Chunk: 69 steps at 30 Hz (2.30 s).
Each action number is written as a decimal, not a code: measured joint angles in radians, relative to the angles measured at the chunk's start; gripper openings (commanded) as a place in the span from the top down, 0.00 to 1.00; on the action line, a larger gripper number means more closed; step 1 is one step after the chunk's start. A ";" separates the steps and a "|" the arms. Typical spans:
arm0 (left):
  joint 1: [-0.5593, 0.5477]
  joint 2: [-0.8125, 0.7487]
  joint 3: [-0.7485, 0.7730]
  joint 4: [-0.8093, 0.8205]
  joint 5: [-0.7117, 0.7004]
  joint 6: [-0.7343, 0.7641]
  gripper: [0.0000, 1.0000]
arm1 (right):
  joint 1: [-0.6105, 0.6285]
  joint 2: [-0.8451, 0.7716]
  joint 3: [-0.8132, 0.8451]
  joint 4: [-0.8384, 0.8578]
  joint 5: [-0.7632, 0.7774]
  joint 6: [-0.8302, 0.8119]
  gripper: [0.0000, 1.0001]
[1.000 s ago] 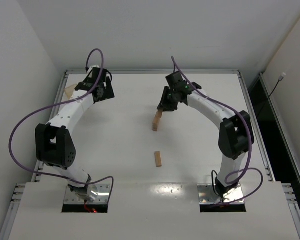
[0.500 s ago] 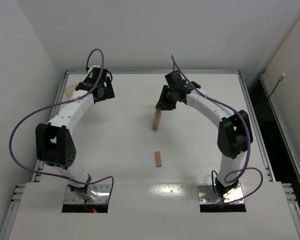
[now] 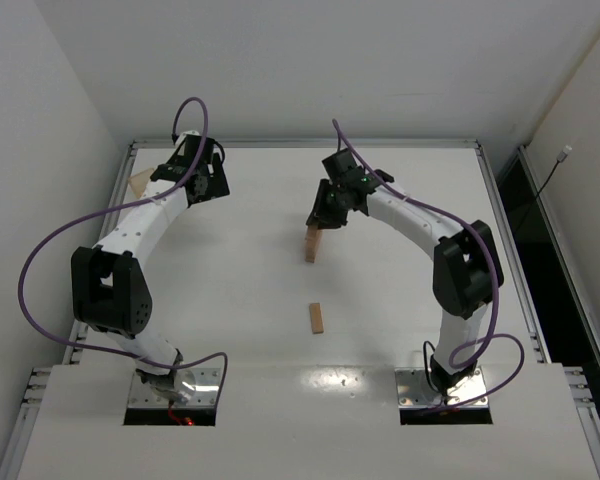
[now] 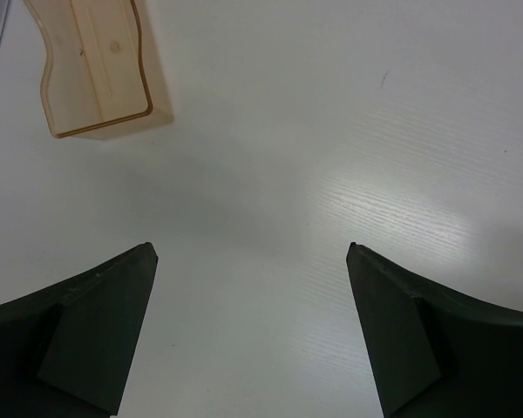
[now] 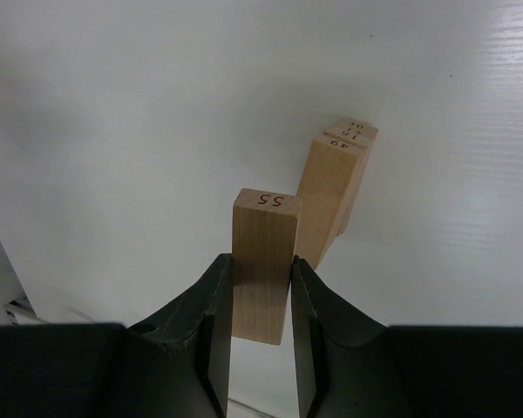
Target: Build the wood block tower
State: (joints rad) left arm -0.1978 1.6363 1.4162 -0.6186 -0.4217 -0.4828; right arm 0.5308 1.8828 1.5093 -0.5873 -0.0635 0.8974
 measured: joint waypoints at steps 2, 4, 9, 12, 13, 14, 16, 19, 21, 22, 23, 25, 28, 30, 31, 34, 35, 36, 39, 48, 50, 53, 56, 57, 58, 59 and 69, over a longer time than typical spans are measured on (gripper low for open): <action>0.000 0.000 0.000 0.000 0.001 0.000 0.13 | 0.000 0.000 -0.009 0.003 0.001 -0.002 1.00; 0.000 0.000 0.000 0.000 0.001 0.000 0.13 | 0.000 0.000 -0.015 0.002 0.005 -0.004 1.00; 0.000 0.000 0.000 0.000 0.004 0.000 0.13 | 0.000 0.006 -0.017 0.002 0.020 -0.008 1.00; 0.000 0.000 0.000 0.000 0.005 0.000 0.13 | 0.000 0.021 -0.017 0.001 0.035 -0.012 1.00; 0.000 0.000 0.000 0.000 0.005 0.000 0.13 | 0.001 0.029 -0.017 0.001 0.040 -0.015 1.00; 0.000 0.000 0.000 0.000 0.005 0.000 0.13 | 0.002 0.035 -0.017 0.001 0.047 -0.016 1.00; 0.000 0.000 0.000 0.000 0.005 0.000 0.13 | 0.003 0.045 -0.017 -0.004 0.059 -0.018 1.00; 0.000 0.000 0.000 0.000 0.005 0.000 0.13 | 0.003 0.050 -0.017 -0.012 0.065 -0.019 1.00; 0.000 0.000 0.000 0.000 0.005 0.000 0.13 | 0.003 0.050 -0.016 -0.014 0.068 -0.020 1.00; 0.000 0.000 0.000 0.001 0.005 0.000 0.13 | 0.003 0.050 -0.016 -0.014 0.069 -0.022 1.00; 0.000 0.000 0.000 0.002 0.005 0.000 0.13 | 0.003 0.050 -0.016 -0.014 0.071 -0.023 1.00; 0.000 0.000 -0.001 0.005 0.006 0.000 0.13 | 0.003 0.050 -0.016 -0.014 0.071 -0.023 1.00; 0.000 0.000 -0.003 0.009 0.008 0.000 0.13 | 0.003 0.050 -0.016 -0.014 0.071 -0.023 1.00; 0.000 0.000 -0.011 0.013 0.009 0.000 0.13 | 0.003 0.050 -0.015 -0.014 0.071 -0.024 1.00; 0.000 0.000 -0.014 0.014 0.010 0.000 0.13 | 0.003 0.051 -0.014 -0.013 0.071 -0.026 1.00; 0.000 0.000 -0.018 0.014 0.011 0.000 0.13 | 0.003 0.056 -0.006 -0.012 0.069 -0.030 1.00; 0.000 0.000 -0.018 0.015 0.011 0.000 0.13 | 0.003 0.060 -0.003 -0.010 0.067 -0.031 1.00; 0.000 0.000 -0.018 0.015 0.011 0.000 0.13 | 0.004 0.062 -0.001 -0.008 0.066 -0.031 1.00; 0.000 0.000 -0.019 0.015 0.011 0.000 0.13 | 0.009 0.066 0.000 -0.004 0.063 -0.033 1.00; 0.001 0.000 -0.020 0.015 0.017 0.000 0.14 | 0.015 0.079 0.000 0.004 0.062 -0.038 0.91; 0.001 0.000 -0.020 0.015 0.019 0.000 0.14 | 0.015 0.081 0.000 0.005 0.063 -0.038 0.91; 0.001 0.000 -0.020 0.015 0.024 0.000 0.14 | 0.015 0.083 0.000 0.006 0.063 -0.039 0.86; 0.001 0.000 -0.020 0.015 0.027 0.000 0.15 | 0.015 0.083 0.005 0.008 0.063 -0.040 0.72; 0.001 0.000 -0.020 0.015 0.029 0.000 0.15 | 0.015 0.083 0.006 0.008 0.063 -0.041 0.67; 0.001 0.000 -0.020 0.015 0.032 0.000 0.15 | 0.015 0.083 0.007 0.009 0.063 -0.042 0.62; 0.001 0.000 -0.020 0.015 0.034 0.000 0.15 | 0.015 0.083 0.008 0.010 0.063 -0.044 0.54; 0.001 0.000 -0.023 0.016 0.041 0.000 0.16 | 0.016 0.084 0.012 0.016 0.062 -0.072 0.44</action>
State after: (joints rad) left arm -0.1967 1.6363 1.3933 -0.6022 -0.3805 -0.4828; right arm 0.5465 1.9663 1.5211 -0.5716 -0.0013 0.8253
